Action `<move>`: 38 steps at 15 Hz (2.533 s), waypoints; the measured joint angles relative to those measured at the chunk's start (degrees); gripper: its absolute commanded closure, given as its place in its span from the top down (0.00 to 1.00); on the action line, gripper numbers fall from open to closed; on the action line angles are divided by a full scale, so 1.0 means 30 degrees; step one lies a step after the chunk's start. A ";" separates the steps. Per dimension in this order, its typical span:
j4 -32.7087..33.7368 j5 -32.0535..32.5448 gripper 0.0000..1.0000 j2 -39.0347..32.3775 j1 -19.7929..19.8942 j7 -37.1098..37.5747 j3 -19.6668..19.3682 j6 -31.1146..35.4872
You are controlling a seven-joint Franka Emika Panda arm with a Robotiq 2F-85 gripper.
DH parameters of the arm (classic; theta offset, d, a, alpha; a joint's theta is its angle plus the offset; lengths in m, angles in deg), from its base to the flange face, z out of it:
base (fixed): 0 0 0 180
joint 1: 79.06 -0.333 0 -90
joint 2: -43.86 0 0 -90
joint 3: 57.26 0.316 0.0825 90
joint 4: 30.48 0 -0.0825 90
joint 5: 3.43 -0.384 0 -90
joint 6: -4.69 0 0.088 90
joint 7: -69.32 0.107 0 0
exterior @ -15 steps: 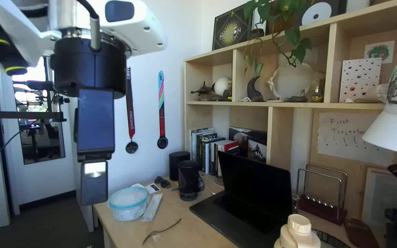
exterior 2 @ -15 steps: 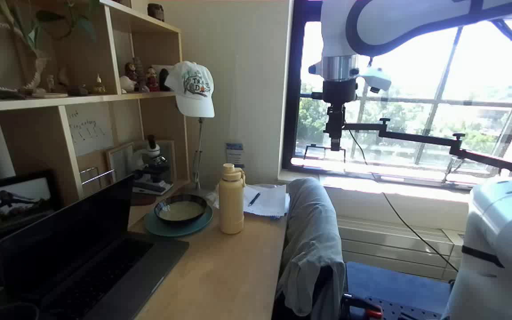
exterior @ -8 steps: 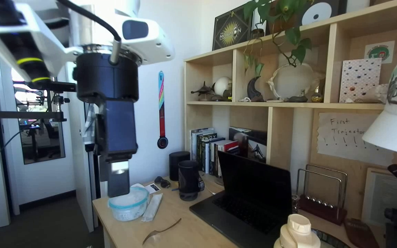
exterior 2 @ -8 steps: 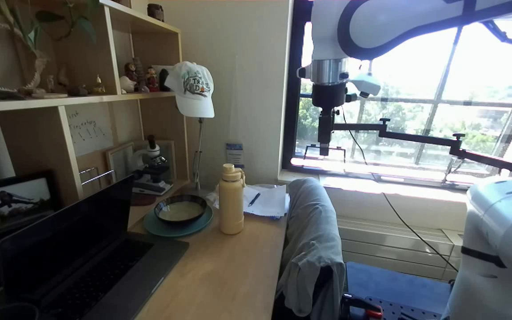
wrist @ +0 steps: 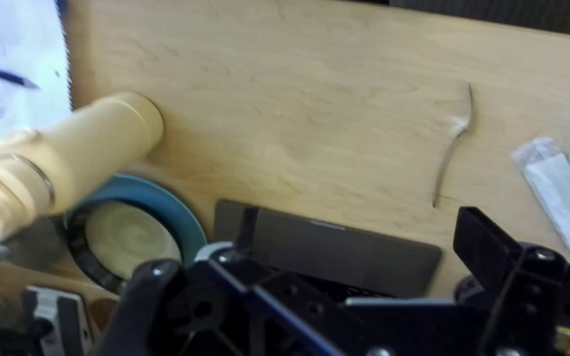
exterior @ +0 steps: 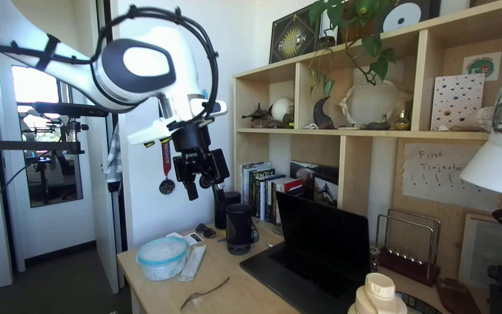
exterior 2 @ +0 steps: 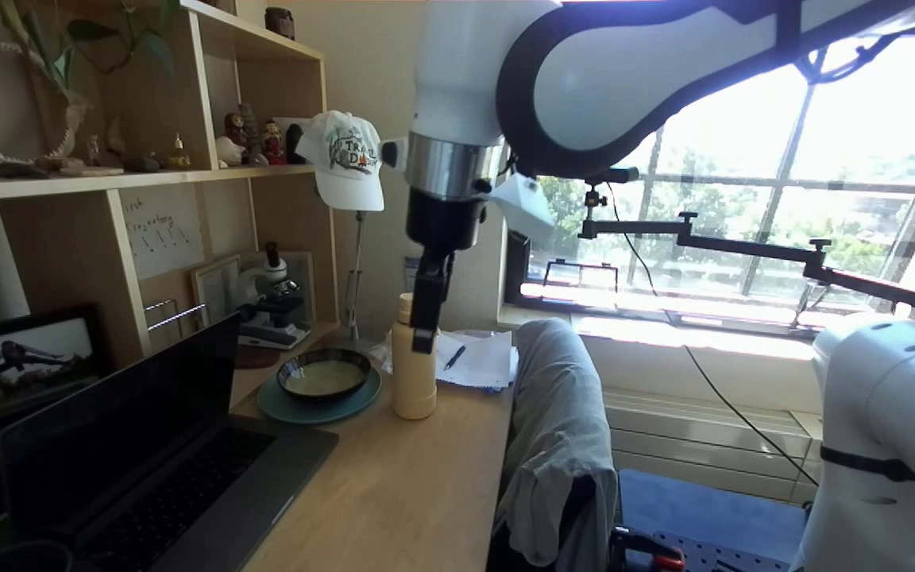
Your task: Move the black cup to the right
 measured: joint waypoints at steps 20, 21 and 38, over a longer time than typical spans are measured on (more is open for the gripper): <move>0.6766 -0.0702 1.00 -1.2357 -0.2060 -0.4974 0.3065 0.9885; 0.7496 -0.0970 1.00 -1.3382 -0.1989 -0.5916 0.3367 1.0386; 1.6929 -0.1166 0.92 -2.0647 -0.1597 -1.1217 0.6230 0.4756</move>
